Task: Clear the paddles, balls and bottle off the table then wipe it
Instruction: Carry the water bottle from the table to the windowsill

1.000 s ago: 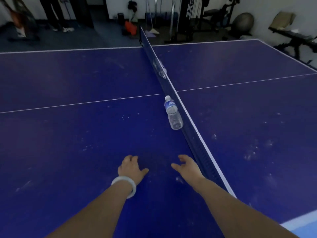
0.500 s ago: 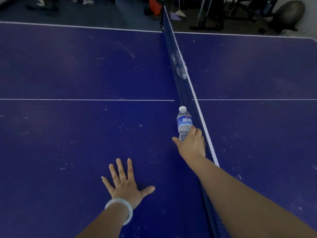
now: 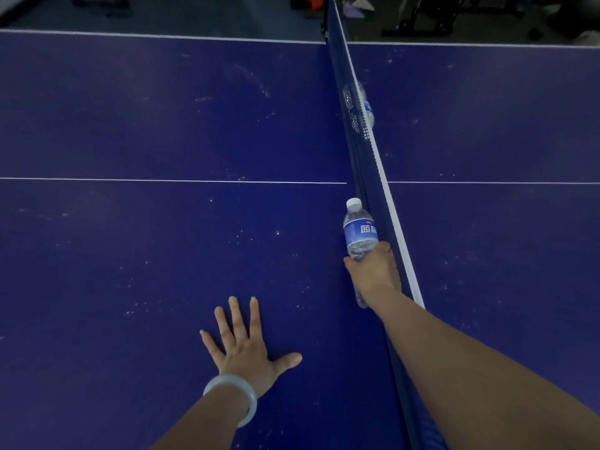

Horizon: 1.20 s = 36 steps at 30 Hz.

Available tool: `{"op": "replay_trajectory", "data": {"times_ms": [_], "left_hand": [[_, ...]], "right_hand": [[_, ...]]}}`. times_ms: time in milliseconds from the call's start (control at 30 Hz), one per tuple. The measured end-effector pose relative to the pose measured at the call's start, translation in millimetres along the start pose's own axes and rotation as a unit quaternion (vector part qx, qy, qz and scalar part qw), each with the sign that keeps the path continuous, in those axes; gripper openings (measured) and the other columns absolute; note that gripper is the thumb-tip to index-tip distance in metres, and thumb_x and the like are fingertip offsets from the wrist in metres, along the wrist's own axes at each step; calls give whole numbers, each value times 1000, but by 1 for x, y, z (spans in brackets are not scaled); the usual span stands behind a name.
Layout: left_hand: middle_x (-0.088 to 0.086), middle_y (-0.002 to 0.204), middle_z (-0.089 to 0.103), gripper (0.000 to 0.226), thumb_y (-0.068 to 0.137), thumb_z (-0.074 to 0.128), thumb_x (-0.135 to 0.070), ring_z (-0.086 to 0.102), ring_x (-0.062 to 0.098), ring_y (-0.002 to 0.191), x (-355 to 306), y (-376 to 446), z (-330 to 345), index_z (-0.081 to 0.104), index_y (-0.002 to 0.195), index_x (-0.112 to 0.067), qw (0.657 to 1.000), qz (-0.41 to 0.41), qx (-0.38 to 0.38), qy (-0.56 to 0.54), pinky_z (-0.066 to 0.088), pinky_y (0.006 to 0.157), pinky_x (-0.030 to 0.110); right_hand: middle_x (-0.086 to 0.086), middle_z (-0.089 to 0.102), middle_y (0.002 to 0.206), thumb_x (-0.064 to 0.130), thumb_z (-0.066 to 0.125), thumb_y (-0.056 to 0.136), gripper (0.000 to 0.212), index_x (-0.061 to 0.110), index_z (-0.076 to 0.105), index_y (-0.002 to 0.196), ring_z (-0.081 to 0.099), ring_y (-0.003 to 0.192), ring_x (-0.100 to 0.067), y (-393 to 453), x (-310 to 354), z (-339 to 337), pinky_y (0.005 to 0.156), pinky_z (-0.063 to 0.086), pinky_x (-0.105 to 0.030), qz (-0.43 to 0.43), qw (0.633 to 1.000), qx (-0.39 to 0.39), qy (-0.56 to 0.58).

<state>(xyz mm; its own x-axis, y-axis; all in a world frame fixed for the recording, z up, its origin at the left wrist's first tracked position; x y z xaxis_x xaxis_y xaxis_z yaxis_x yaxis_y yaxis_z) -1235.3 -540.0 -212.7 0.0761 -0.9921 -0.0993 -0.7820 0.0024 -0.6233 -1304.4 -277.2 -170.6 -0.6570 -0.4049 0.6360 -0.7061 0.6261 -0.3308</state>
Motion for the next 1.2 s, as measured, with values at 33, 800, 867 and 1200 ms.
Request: {"op": "replay_trajectory", "data": {"times_ms": [33,800,867,1200], "left_hand": [[6,130,-64,131,51,24,-102,-52,35,127,0,0,0,-54,127,-30,1000,0,-1,3,-23,107,65],[4,164,3,96,84,53,-70,2,26,151,48,-68,-28,8,156,-26,978,209,-5,-20,12,121,48],[5,159,22,80,91,52,-60,22,25,146,59,-91,-15,22,154,-21,970,240,-21,-14,24,118,45],[1,143,41,52,95,59,-39,41,20,130,33,-182,22,43,141,-19,915,400,12,-40,39,106,34]], "right_hand": [[7,46,83,31,74,84,45,20,37,107,48,64,-8,-4,-3,-1,50,33,-22,-3,1000,3,7],[3,62,89,29,80,79,47,20,40,103,61,72,-9,-260,-71,-14,50,41,-23,70,992,-29,100],[4,61,91,26,80,79,47,21,41,104,59,75,-7,-287,-74,-15,52,40,-21,79,988,-42,126],[2,64,91,16,85,70,49,21,48,100,63,80,-12,-402,-119,-41,61,46,-25,142,955,-119,232]]}}
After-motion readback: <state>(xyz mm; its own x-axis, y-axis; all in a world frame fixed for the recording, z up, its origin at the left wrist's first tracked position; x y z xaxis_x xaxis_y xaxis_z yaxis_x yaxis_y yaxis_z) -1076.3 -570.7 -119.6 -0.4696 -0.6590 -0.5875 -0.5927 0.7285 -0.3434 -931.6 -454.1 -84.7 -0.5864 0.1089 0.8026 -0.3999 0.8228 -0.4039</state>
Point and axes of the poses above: each hand's wrist, its own y-axis towards the middle knuckle, its own z-axis out of the palm, x = y × z, the point moved 4 cm from there along y, towards the middle knuckle
